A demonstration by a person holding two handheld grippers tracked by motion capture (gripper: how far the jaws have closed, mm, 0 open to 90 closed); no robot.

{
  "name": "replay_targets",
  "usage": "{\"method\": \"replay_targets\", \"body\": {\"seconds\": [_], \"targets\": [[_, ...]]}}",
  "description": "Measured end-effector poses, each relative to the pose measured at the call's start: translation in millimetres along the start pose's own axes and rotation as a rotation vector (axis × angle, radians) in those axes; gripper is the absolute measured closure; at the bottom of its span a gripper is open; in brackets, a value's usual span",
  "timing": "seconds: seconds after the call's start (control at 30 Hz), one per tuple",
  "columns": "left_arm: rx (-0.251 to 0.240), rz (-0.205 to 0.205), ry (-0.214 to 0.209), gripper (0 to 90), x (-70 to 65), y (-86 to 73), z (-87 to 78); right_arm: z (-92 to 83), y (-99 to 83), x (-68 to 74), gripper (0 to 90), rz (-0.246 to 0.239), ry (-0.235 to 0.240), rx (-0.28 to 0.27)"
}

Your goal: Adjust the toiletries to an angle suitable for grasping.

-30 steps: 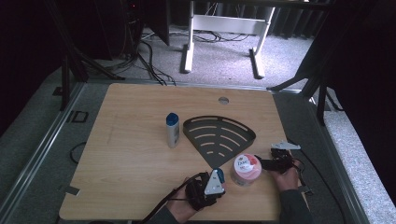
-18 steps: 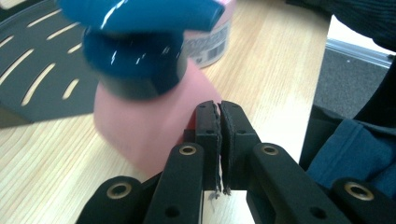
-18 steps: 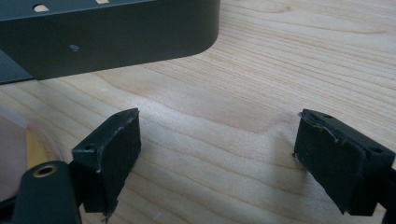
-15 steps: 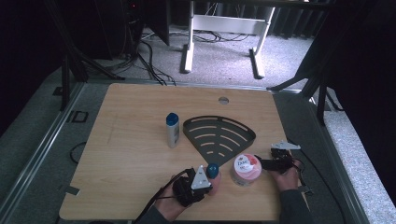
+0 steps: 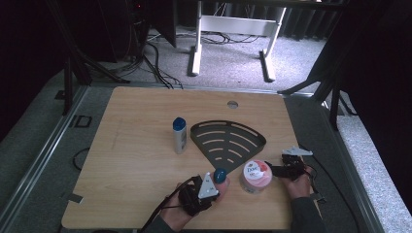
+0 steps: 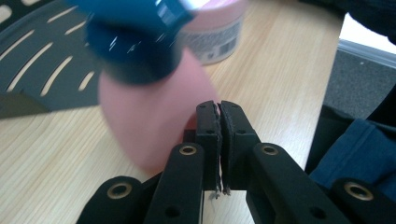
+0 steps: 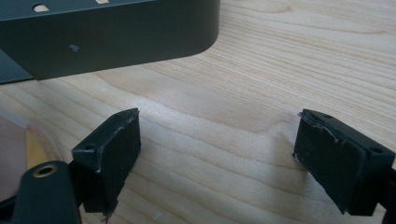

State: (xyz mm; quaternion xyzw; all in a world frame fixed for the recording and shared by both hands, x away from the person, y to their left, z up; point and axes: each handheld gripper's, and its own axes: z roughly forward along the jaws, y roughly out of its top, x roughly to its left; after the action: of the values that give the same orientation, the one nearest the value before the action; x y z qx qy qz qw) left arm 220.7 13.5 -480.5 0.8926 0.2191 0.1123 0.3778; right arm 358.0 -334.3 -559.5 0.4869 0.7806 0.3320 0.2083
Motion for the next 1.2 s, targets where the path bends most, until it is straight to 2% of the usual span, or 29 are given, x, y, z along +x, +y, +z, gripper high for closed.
{"method": "replay_targets", "body": {"seconds": [0.1,0.37,0.47,0.57,0.67,0.83,1.03,1.2], "targets": [[-0.015,0.013,-0.010,87.1,-2.2,10.0,7.2,0.0,0.0,0.1,14.3,0.001,0.000,0.000],[-0.058,0.002,0.000,88.1,-3.2,24.7,18.7,0.1,0.1,0.1,14.3,0.002,0.000,0.000],[-0.053,0.004,0.010,88.0,-3.8,27.1,23.5,0.1,0.1,0.1,14.3,0.002,0.000,0.000],[-0.053,-0.005,0.026,88.0,-3.5,27.4,25.4,0.1,0.1,0.1,14.3,0.002,0.000,0.000],[-0.062,-0.021,0.019,88.2,-2.4,26.3,25.2,0.1,0.1,0.1,14.3,0.001,0.000,0.000],[-0.068,-0.033,0.033,88.2,-2.7,23.6,23.2,0.1,0.2,0.1,14.3,0.002,0.000,0.000],[-0.066,-0.073,0.062,88.2,1.4,15.6,12.6,0.1,0.2,0.0,14.3,0.001,0.001,0.001],[-0.064,-0.109,0.084,87.2,10.3,7.5,4.0,0.2,0.2,0.0,14.3,0.001,0.001,0.000]]}}
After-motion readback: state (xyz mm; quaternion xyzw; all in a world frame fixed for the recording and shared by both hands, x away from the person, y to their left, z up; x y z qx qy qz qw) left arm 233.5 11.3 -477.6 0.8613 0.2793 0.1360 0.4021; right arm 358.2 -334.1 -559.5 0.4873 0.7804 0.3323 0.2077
